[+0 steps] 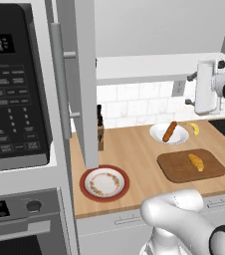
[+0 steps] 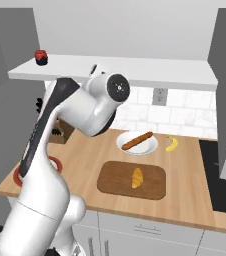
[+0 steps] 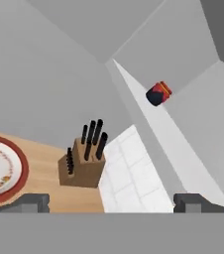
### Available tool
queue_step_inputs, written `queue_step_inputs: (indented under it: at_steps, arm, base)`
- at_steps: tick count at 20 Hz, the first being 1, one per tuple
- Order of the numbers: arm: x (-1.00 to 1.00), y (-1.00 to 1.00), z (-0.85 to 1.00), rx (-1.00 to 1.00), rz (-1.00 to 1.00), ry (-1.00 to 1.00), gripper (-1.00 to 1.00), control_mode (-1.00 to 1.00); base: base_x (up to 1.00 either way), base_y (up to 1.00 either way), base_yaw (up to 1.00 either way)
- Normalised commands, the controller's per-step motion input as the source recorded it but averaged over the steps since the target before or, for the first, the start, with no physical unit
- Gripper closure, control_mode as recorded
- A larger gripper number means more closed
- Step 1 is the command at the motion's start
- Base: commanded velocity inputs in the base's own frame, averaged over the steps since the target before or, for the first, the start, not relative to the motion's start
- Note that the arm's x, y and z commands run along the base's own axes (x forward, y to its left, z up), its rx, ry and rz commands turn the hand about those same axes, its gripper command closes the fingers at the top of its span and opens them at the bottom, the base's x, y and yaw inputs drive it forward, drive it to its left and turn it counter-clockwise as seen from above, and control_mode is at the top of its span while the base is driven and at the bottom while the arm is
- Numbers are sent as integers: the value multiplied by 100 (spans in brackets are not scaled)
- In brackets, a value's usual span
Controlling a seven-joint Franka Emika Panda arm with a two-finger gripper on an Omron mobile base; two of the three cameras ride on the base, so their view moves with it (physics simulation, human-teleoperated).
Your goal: From the different types of pastries on the counter, select a croissant and place it on the cutting board. Then retrieve a jar of jam from the cabinet and place it alongside the croissant on the cutting board.
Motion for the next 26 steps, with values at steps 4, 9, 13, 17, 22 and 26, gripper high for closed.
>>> queue_step_inputs:
  at_steps: [4, 9, 13, 17, 22, 26]
  arm:
    - [-17, 9, 31, 3, 2, 0, -100, -100]
    - [-33, 30, 14, 12, 0, 0, -100, -100]
    - [-34, 39, 3, 13, -6, 0, -100, -100]
    - [-17, 54, 0, 8, -14, 1, -100, -100]
    - [10, 46, 4, 1, -8, 1, -100, -100]
    - [34, 30, 15, 2, 0, 11, -100, -100]
  base:
    - [0, 0, 0]
    - [0, 0, 0]
    - [0, 0, 0]
    - [0, 0, 0]
    - [0, 0, 0]
    - [0, 0, 0]
